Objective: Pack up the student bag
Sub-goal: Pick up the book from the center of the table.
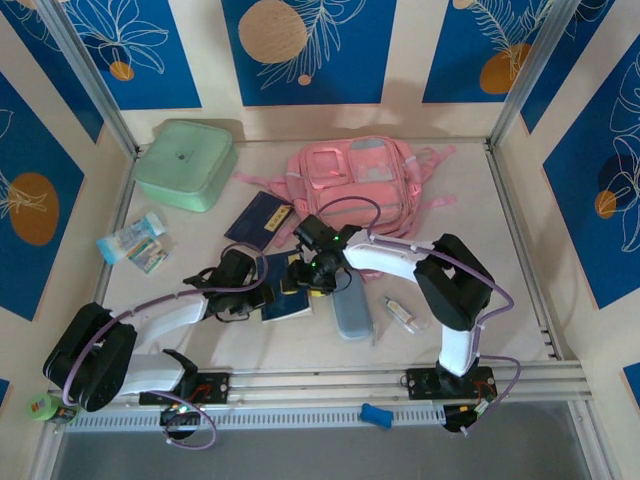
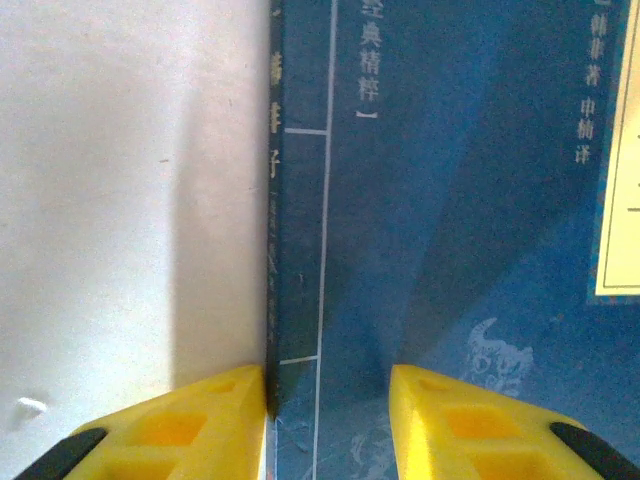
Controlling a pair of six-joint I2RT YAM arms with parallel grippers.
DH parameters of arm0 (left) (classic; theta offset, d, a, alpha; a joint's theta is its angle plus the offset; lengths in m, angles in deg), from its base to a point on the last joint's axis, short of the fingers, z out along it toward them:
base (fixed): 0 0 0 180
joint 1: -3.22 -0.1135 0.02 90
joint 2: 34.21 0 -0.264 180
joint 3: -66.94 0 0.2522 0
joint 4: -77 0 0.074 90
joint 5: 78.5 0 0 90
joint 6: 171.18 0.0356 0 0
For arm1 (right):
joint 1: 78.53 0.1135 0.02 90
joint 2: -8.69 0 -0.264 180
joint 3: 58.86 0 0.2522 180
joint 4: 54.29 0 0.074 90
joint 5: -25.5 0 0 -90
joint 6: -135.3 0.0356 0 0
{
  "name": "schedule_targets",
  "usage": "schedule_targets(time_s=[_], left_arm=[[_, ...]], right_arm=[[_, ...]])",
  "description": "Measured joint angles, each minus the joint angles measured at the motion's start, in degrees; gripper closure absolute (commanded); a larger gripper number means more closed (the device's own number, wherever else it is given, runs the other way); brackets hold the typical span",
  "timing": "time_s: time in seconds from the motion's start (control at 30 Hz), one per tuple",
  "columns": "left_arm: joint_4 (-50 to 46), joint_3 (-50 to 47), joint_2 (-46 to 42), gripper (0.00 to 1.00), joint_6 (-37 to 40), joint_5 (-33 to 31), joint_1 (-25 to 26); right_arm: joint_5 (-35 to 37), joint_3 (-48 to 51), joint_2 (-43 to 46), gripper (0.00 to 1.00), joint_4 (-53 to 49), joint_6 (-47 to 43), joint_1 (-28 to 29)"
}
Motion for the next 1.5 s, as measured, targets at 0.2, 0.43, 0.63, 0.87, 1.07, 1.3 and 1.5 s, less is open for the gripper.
schedule_targets(time_s=[0.2, 0.43, 0.63, 0.87, 1.07, 1.3, 1.5], left_arm=[[0.2, -0.2, 0.0, 0.63, 0.0, 0.0, 0.0], [0.2, -0.2, -0.2, 0.63, 0.1, 0.0, -0.1], [0.1, -0.8, -1.2, 0.63, 0.7, 0.0, -0.1], [0.0, -1.9, -3.5, 0.57, 0.8, 0.0, -0.1], [-1.4, -2.0, -12.0, 0.47, 0.7, 0.7, -3.7], [-2.0, -1.9, -25.1, 0.32, -1.2, 6.7, -10.8], [6.5, -1.7, -23.5, 0.32, -6.4, 15.6, -11.9]], right_arm=[[-3.0, 0.5, 0.0, 0.49, 1.0, 0.8, -0.3], [-3.1, 0.5, 0.0, 0.63, 0.9, 1.7, 0.1], [-3.5, 1.8, 1.0, 0.81, 1.9, 2.8, 0.0], [-5.3, 2.4, 2.7, 0.94, 3.9, 3.2, -0.1], [-6.9, 2.7, 7.8, 0.98, 4.4, 3.1, -0.4], [-12.7, 2.8, 15.4, 1.0, 4.5, 0.4, -3.4], [-21.0, 3.1, 19.0, 1.0, 7.0, -1.1, -9.1]])
